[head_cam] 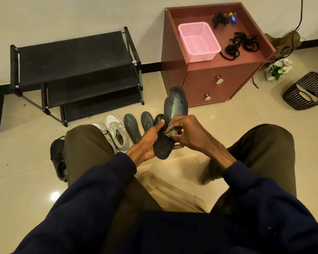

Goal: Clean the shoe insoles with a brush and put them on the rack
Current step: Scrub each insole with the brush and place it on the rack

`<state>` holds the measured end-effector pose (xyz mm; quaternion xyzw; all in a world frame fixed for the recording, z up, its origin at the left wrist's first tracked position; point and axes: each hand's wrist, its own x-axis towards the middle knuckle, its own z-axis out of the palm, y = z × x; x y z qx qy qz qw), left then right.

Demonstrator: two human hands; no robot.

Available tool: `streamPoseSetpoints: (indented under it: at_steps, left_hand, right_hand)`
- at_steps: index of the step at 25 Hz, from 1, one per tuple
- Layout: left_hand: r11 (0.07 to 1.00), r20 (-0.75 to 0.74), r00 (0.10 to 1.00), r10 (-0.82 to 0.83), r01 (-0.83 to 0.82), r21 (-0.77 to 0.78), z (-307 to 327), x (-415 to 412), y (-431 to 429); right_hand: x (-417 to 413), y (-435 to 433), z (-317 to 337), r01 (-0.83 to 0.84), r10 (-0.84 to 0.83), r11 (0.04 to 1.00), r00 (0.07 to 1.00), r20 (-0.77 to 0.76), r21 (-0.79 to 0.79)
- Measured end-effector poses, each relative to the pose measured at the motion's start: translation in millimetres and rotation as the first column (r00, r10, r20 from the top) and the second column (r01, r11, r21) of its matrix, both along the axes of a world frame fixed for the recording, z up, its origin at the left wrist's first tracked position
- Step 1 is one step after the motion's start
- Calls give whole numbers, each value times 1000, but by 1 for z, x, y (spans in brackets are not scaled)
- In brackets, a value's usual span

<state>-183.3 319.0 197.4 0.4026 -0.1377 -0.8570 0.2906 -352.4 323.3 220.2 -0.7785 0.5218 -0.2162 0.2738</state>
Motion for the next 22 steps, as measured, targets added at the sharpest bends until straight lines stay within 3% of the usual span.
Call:
streamPoseSetpoints:
  at_steps: [5, 12, 18, 22]
  left_hand:
    - [1000, -31, 999, 6, -6, -16, -3, 2, -4]
    - [994, 71, 993, 100, -102, 36, -16, 9, -10]
    - [995, 48, 994, 98, -98, 10, 0, 5, -6]
    - [995, 121, 987, 104, -101, -25, -5, 10, -7]
  right_hand:
    - [-7, -6, 2, 62, -62, 996, 998, 13, -64]
    - [7, 6, 0, -123, 117, 990, 989, 86, 65]
    - [2, -4, -5, 130, -136, 976, 990, -24, -177]
    - [10, 10, 0, -128, 126, 990, 991, 36, 52]
